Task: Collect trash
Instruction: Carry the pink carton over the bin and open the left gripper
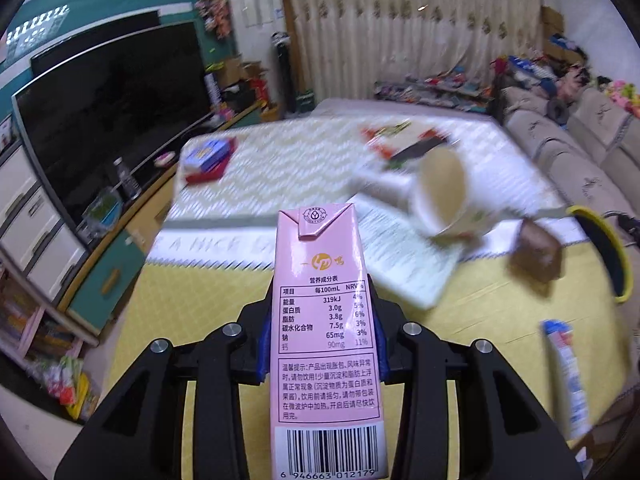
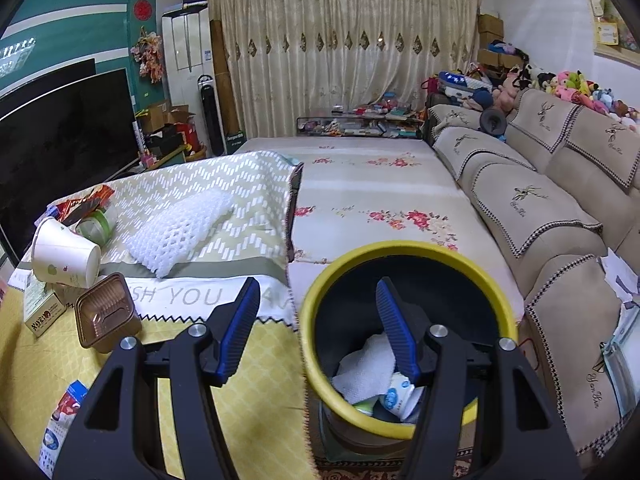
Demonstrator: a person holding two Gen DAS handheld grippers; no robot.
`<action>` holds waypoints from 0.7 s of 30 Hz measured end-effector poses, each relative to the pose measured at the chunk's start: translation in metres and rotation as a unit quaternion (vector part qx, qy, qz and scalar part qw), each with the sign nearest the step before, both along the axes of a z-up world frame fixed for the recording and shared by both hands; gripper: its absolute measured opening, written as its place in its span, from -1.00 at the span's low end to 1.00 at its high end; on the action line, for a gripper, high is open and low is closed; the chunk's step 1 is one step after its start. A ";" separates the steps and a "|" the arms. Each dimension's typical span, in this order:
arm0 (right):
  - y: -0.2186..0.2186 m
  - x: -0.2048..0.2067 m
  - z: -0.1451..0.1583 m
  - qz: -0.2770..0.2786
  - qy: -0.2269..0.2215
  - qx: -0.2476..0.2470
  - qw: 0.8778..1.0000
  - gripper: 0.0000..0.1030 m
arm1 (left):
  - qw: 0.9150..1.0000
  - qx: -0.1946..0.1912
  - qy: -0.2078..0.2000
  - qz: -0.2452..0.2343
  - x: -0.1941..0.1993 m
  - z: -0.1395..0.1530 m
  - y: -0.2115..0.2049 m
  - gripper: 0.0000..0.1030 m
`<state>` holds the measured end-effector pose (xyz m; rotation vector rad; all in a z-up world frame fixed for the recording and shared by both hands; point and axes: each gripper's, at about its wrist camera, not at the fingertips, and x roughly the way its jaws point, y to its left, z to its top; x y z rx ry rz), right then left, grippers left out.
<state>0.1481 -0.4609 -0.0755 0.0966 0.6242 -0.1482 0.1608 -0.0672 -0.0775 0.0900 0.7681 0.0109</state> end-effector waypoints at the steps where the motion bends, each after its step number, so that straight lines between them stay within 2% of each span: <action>1: -0.004 -0.004 0.003 -0.006 -0.004 -0.001 1.000 0.12 | 1.000 -0.003 -0.007 -0.015 0.001 0.007 -0.009 -0.27; 5: -0.028 -0.025 0.013 -0.036 -0.019 -0.006 0.999 0.12 | 0.997 -0.011 -0.029 -0.077 0.009 0.029 -0.052 -0.27; 8: -0.048 -0.040 0.018 -0.062 -0.030 -0.008 0.998 0.12 | 0.990 -0.016 -0.037 -0.139 0.022 0.042 -0.098 -0.27; 13: -0.075 -0.057 0.021 -0.095 -0.038 -0.011 0.995 0.13 | 0.969 -0.027 -0.033 -0.243 0.046 0.050 -0.190 -0.27; 17: -0.095 -0.068 0.022 -0.112 -0.043 -0.009 0.993 0.13 | 0.947 -0.035 -0.031 -0.317 0.057 0.048 -0.269 -0.27; 21: -0.108 -0.077 0.020 -0.127 -0.045 -0.010 0.991 0.14 | 0.931 -0.039 -0.016 -0.362 0.068 0.038 -0.330 -0.27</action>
